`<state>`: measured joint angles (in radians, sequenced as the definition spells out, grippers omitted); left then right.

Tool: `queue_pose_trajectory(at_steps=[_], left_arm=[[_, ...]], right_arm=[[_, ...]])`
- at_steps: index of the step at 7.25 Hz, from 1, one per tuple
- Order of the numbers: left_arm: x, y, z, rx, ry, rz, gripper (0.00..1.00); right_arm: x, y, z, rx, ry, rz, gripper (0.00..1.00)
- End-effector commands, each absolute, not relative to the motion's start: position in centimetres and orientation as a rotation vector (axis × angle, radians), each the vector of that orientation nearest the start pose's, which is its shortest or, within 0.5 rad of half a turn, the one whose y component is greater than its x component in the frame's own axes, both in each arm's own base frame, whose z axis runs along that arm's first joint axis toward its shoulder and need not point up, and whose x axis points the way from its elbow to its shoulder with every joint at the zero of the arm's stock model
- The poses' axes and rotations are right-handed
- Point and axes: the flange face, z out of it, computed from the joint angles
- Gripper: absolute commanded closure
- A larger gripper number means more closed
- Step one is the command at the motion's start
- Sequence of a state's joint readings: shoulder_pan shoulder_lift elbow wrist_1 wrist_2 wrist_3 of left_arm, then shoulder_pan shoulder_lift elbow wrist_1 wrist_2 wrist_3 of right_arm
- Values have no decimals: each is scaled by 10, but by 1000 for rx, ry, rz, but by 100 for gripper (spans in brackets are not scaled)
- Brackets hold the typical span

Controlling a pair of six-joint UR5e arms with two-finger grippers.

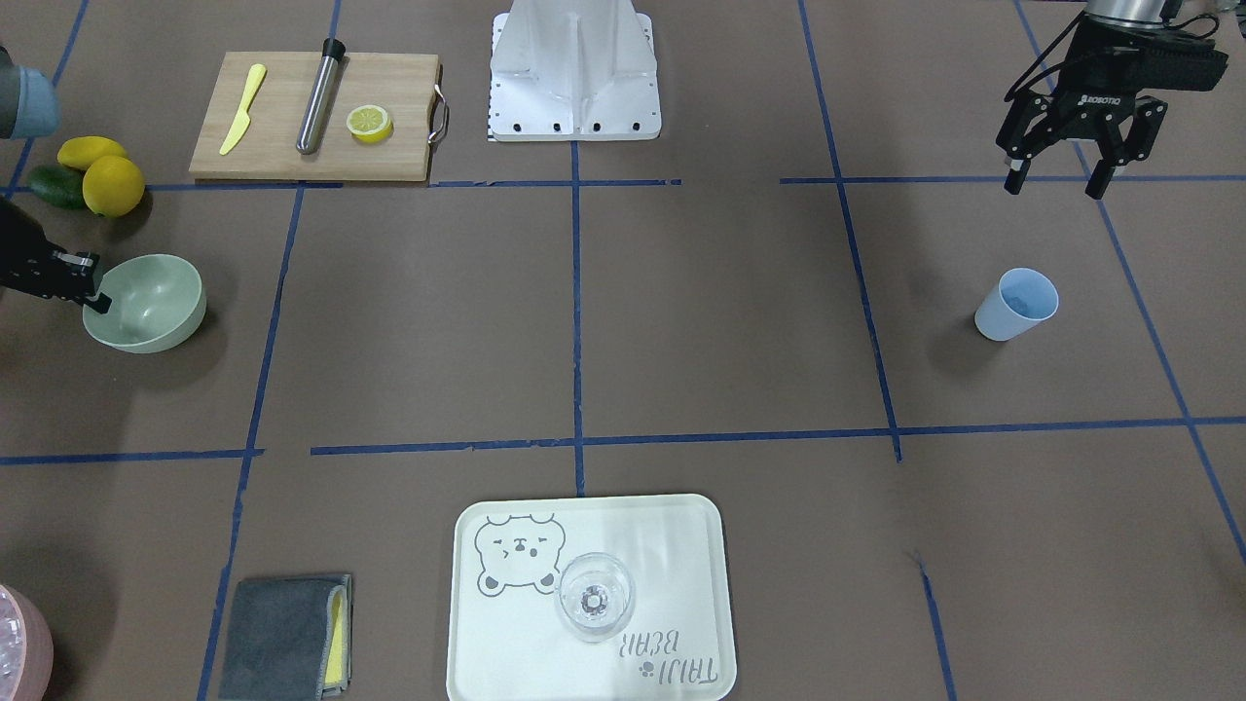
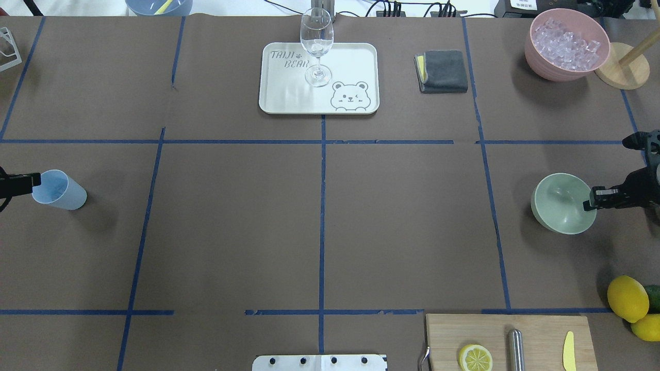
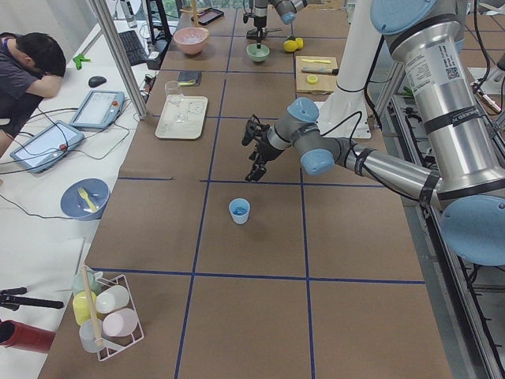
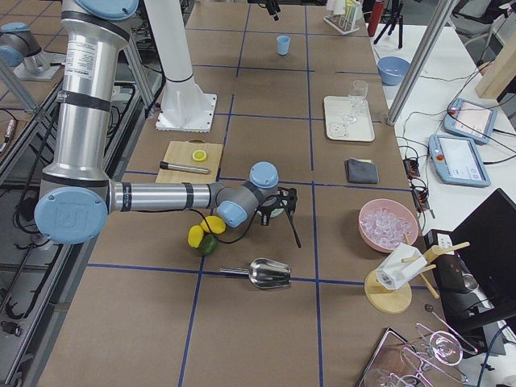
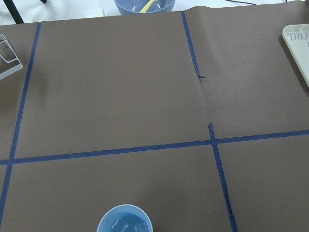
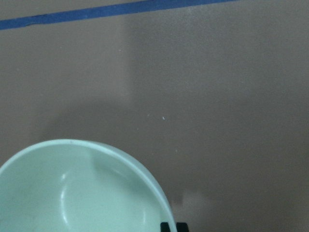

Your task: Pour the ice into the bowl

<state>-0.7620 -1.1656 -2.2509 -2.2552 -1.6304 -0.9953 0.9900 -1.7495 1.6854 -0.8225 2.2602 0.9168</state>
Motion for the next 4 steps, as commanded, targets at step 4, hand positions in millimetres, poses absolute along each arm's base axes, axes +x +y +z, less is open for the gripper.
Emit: queue_pose_trajectory(at_steps=[4], left_arm=[[205, -271, 455, 632, 757, -263, 0]], right_arm=[[-199, -444, 483, -29, -1108, 133, 100]])
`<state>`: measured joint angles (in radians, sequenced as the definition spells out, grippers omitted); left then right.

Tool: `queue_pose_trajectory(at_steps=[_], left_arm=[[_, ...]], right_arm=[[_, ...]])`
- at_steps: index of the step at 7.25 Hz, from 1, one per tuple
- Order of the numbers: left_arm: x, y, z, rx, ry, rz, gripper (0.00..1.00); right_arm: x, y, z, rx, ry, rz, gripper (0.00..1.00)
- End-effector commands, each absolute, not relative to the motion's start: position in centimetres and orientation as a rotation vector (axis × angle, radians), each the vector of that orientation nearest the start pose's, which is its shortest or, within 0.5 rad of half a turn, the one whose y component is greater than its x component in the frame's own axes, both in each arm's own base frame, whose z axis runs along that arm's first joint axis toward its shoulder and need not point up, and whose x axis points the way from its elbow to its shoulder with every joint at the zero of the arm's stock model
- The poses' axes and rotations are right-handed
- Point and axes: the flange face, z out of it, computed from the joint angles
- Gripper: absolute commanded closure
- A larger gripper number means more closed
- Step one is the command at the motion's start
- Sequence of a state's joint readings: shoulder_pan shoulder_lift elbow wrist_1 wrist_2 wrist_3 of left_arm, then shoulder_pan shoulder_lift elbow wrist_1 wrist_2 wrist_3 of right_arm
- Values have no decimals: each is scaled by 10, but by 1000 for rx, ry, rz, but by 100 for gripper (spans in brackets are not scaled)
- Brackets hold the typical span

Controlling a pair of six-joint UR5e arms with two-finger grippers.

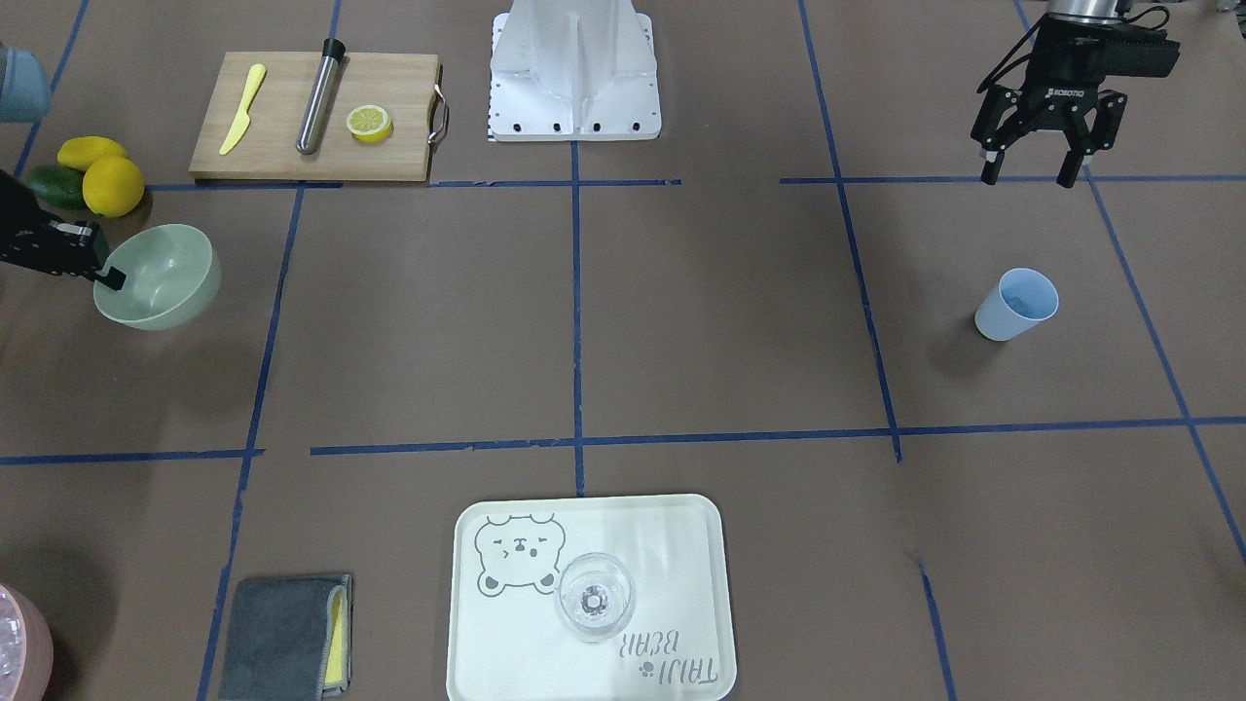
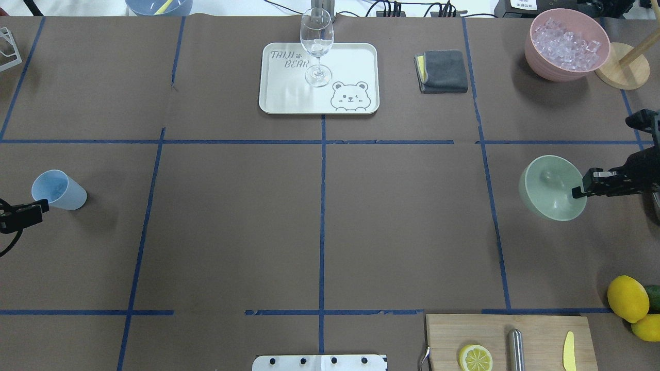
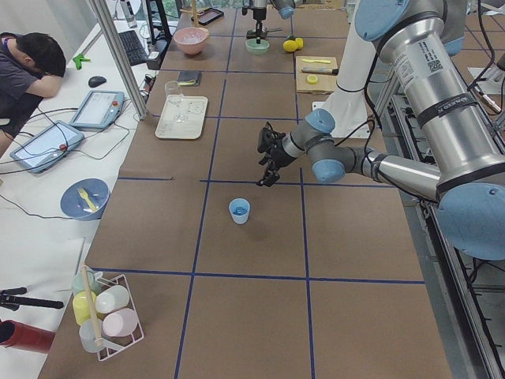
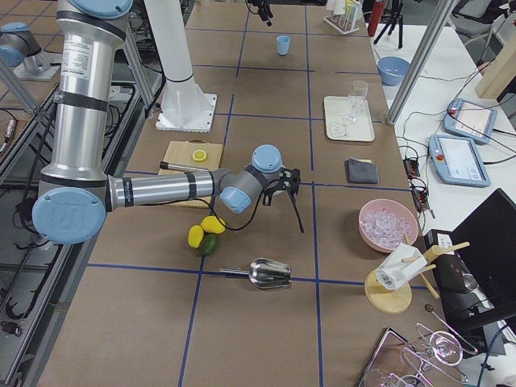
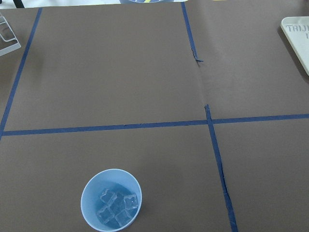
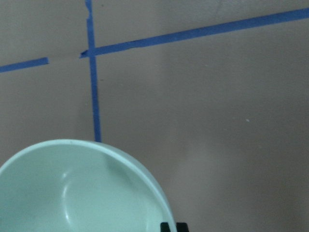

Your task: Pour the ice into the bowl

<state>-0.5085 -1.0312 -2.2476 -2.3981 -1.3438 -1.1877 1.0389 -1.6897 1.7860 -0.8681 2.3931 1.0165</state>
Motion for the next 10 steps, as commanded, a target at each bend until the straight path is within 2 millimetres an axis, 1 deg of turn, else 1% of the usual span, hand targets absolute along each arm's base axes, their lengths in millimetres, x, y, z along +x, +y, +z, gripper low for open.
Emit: queue_pose_trajectory(at_steps=[1, 2, 3, 4, 5, 6, 7, 8, 9, 10], left_arm=[[222, -262, 472, 651, 738, -306, 0], [232, -258, 504, 697, 678, -331, 0], [236, -256, 529, 738, 636, -352, 1], [239, -253, 549, 782, 652, -376, 2], [242, -255, 572, 832, 680, -405, 2], [256, -261, 593, 872, 696, -432, 2], [273, -265, 596, 885, 710, -444, 3], [275, -264, 602, 895, 699, -439, 3], [282, -267, 609, 925, 683, -450, 3], [297, -271, 615, 948, 676, -459, 3]], right_arm=[[-232, -459, 434, -75, -1121, 144, 100], [-270, -472, 383, -130, -1137, 178, 100], [-311, -471, 339, -176, -1152, 183, 100], [-358, -467, 287, -227, -1136, 213, 100], [-388, -466, 247, -219, -1104, 218, 100], [-424, -455, 214, -208, -1062, 208, 100], [-448, -449, 191, -188, -1041, 202, 100], [-463, -452, 176, -191, -1043, 197, 100], [-492, -456, 162, -225, -1030, 224, 100], [-522, -463, 140, -214, -1020, 225, 100]])
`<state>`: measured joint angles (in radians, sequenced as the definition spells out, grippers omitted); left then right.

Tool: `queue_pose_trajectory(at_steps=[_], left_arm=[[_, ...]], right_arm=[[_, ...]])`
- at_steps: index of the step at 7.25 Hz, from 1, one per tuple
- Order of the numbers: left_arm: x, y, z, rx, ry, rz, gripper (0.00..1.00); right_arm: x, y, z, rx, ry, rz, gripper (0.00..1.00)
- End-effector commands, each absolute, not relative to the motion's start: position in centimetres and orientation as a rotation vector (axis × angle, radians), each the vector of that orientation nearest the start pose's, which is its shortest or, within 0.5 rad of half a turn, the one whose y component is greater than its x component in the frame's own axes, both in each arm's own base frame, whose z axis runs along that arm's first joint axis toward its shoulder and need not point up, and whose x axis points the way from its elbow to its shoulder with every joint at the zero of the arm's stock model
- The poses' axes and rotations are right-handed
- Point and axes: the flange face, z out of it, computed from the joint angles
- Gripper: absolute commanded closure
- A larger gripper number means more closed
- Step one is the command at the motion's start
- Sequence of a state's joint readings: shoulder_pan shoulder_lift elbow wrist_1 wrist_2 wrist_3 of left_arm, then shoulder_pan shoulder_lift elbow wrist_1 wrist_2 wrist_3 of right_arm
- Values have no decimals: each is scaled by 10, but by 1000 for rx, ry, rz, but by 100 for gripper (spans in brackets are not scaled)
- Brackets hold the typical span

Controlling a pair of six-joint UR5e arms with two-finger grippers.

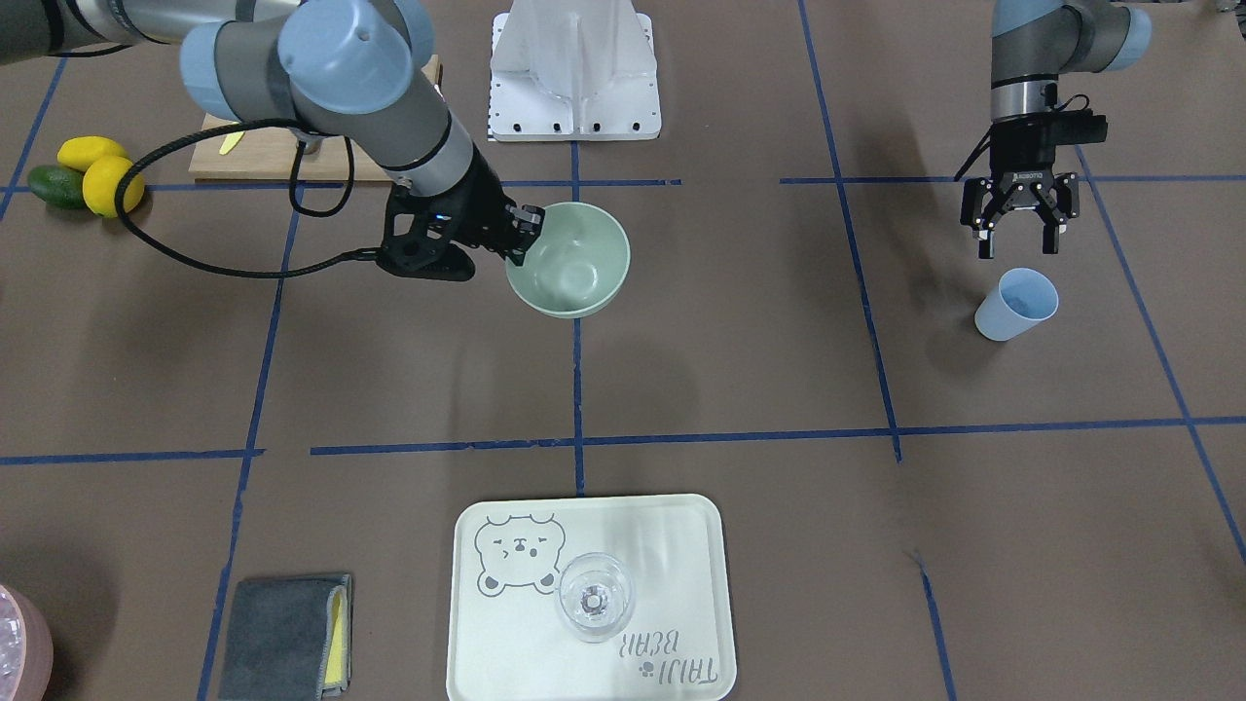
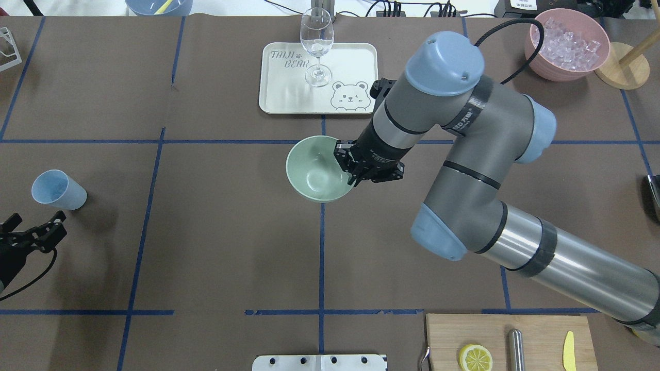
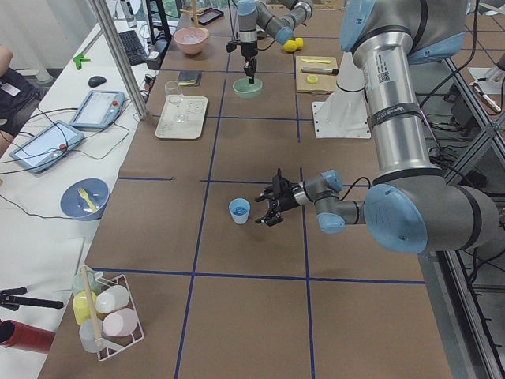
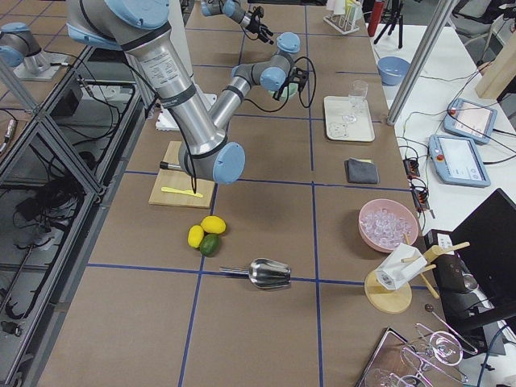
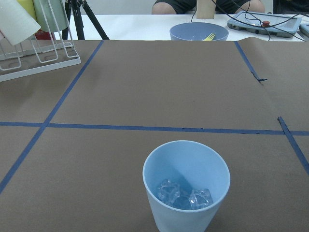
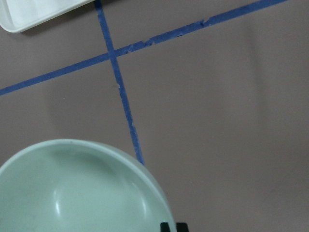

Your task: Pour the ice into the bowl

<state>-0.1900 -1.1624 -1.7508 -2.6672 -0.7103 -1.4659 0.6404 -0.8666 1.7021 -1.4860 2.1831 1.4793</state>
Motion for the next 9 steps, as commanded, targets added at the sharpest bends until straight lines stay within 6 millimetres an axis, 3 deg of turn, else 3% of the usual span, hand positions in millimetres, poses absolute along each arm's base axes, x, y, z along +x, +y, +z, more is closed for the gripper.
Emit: queue_pose_trajectory(at_steps=[1, 5, 9], left_arm=[[311, -275, 617, 955, 681, -466, 4], [314, -277, 633, 973, 650, -458, 6], [305, -282, 641, 981, 658, -475, 6]], right_arm=[[-551, -462, 129, -210, -1000, 230, 100], [-631, -437, 102, -207, -945, 187, 100], [-679, -421, 123, -142, -904, 180, 100]])
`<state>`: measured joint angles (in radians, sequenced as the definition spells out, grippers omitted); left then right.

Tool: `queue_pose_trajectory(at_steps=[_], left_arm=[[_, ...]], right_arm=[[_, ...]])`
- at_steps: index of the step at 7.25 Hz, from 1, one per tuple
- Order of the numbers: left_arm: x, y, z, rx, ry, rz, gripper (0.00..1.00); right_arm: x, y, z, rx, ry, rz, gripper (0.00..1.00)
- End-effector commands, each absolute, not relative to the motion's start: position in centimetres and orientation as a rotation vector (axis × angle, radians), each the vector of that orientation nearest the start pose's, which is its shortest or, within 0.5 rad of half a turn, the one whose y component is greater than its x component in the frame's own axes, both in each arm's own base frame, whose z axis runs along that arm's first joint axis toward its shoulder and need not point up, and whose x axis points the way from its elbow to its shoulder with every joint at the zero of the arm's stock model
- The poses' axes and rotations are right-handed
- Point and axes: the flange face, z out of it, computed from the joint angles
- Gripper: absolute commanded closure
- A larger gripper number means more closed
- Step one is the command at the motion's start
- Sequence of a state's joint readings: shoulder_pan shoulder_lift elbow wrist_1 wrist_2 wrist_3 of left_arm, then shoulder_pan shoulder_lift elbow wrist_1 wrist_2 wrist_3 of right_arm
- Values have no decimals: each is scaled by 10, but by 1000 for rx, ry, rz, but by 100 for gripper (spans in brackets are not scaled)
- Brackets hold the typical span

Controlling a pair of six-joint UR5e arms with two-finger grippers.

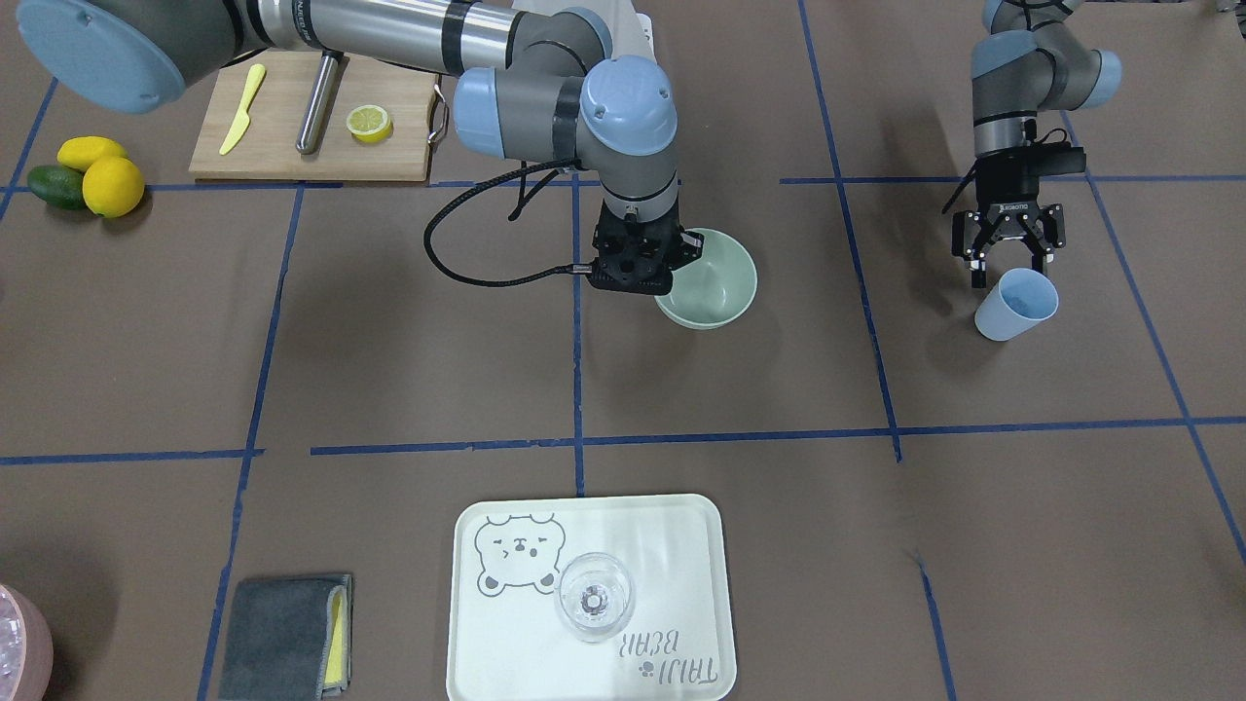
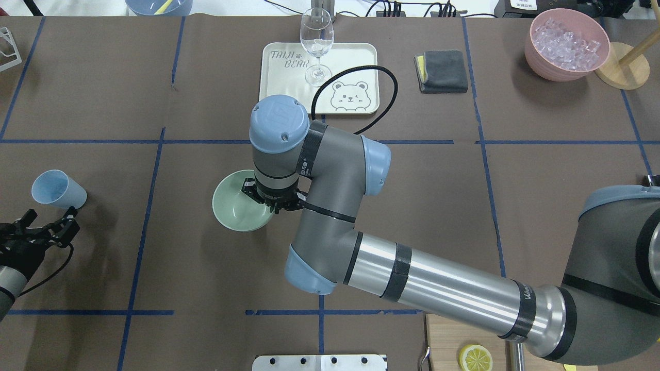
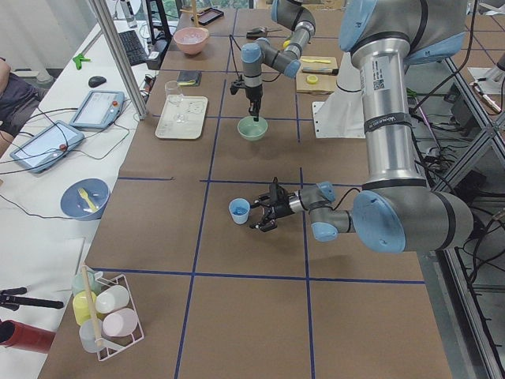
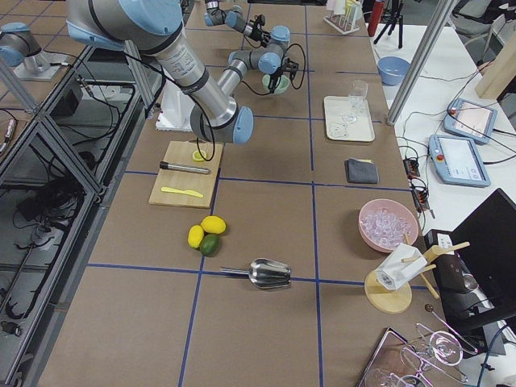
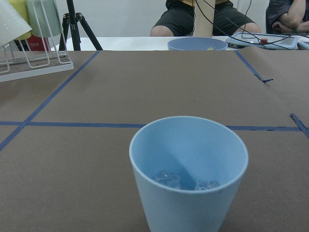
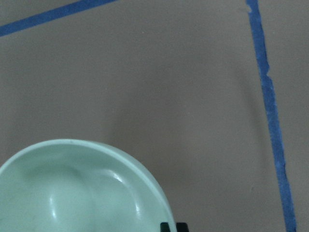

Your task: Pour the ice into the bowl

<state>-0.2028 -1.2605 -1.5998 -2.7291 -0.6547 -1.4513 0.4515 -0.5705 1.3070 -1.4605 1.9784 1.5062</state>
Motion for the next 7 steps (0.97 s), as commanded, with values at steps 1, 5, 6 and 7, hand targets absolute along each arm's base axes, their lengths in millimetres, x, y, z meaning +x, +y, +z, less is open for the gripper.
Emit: queue_pose_trajectory(at_steps=[1, 5, 6, 7], left_arm=[[307, -290, 635, 998, 648, -467, 6], [335, -320, 629, 1027, 632, -493, 6], [334, -331, 629, 1041, 617, -502, 6], [331, -335, 630, 1036, 615, -504, 6]], right_arm=[[-682, -418, 124, -142, -909, 176, 100], [-686, -412, 121, -145, -914, 166, 100], [-686, -411, 119, -145, -917, 165, 70], [-691, -402, 118, -147, -918, 155, 1]])
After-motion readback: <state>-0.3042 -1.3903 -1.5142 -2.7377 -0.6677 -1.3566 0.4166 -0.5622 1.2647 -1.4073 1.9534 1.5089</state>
